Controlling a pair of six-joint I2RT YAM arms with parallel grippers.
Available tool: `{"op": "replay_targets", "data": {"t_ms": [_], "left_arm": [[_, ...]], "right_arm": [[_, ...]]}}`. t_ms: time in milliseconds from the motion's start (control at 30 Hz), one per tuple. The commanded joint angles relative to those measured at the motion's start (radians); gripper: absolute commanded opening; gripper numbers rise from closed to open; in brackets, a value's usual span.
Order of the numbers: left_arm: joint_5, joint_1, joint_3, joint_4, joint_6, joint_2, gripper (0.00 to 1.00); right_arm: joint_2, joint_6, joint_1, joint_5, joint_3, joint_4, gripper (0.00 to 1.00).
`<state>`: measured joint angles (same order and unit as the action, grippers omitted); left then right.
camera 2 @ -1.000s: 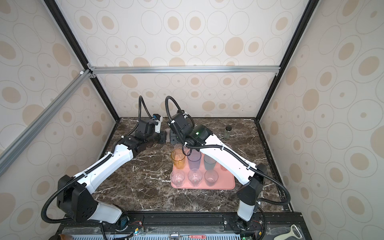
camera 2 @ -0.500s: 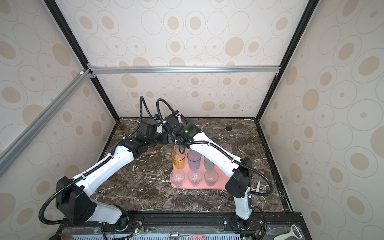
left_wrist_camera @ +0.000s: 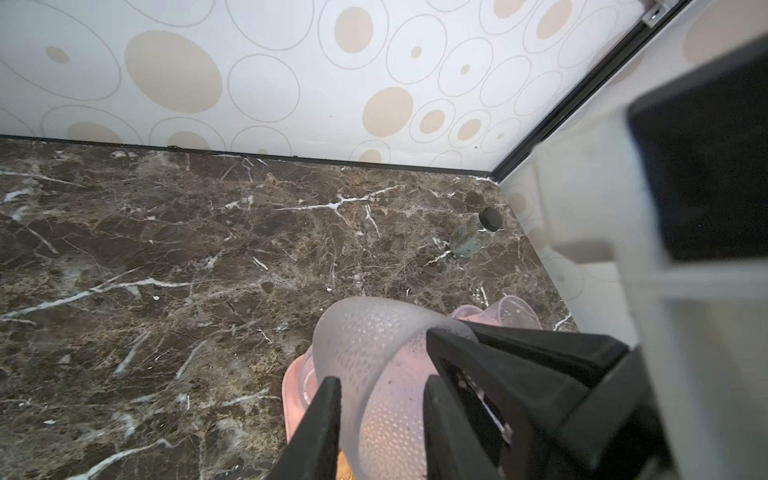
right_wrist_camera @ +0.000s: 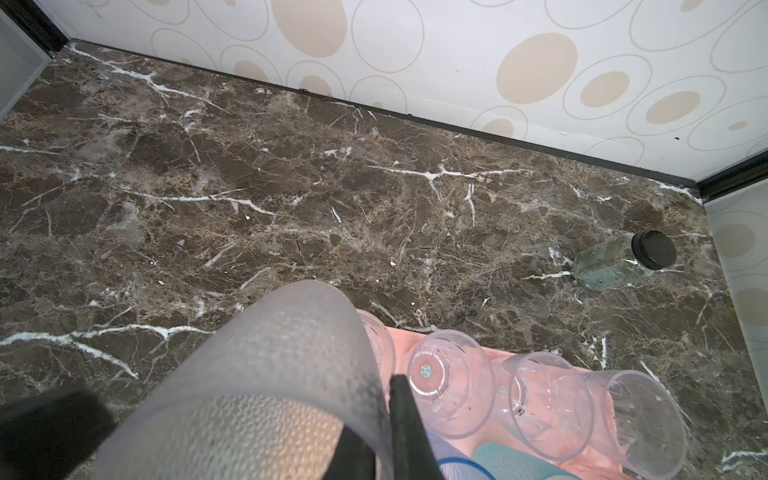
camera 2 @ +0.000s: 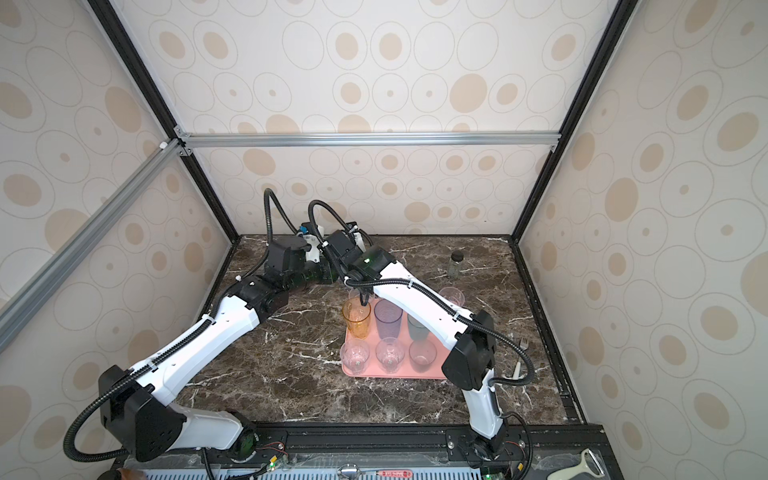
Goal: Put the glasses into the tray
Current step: 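Carry the frosted glass toward the tray corner with the right gripper while the left withdraws, then lower the frosted glass onto the tray corner and open the right gripper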
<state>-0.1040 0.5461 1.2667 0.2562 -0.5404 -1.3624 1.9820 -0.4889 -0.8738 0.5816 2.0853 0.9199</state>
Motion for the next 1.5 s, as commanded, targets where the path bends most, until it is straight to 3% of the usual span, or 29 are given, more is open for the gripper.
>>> {"op": "replay_targets", "data": {"t_ms": [0,367,767,1033,1167,1467], "left_arm": [[-0.002,0.013,0.039,-0.022,0.001,0.049,0.41],[0.188,0.009,-0.068,-0.018,0.159,0.144,0.55],[0.319,-0.016,-0.228,-0.045,0.313,0.256,0.61],[0.312,-0.054,-0.349,-0.049,0.328,0.313,0.62],[0.298,-0.064,-0.384,-0.048,0.328,0.319,0.62],[0.276,-0.072,-0.450,-0.080,0.320,0.325,0.62]], "right_arm": [[-0.005,0.004,0.016,0.012,0.014,0.011,0.08],[-0.163,0.016,0.101,0.014,-0.076,0.056,0.08],[-0.609,-0.019,0.396,-0.145,-0.503,0.176,0.08],[-0.863,-0.032,0.533,-0.196,-0.788,0.345,0.08],[-0.943,-0.061,0.550,-0.215,-0.893,0.395,0.08],[-0.998,-0.142,0.549,-0.341,-1.162,0.291,0.08]]}}
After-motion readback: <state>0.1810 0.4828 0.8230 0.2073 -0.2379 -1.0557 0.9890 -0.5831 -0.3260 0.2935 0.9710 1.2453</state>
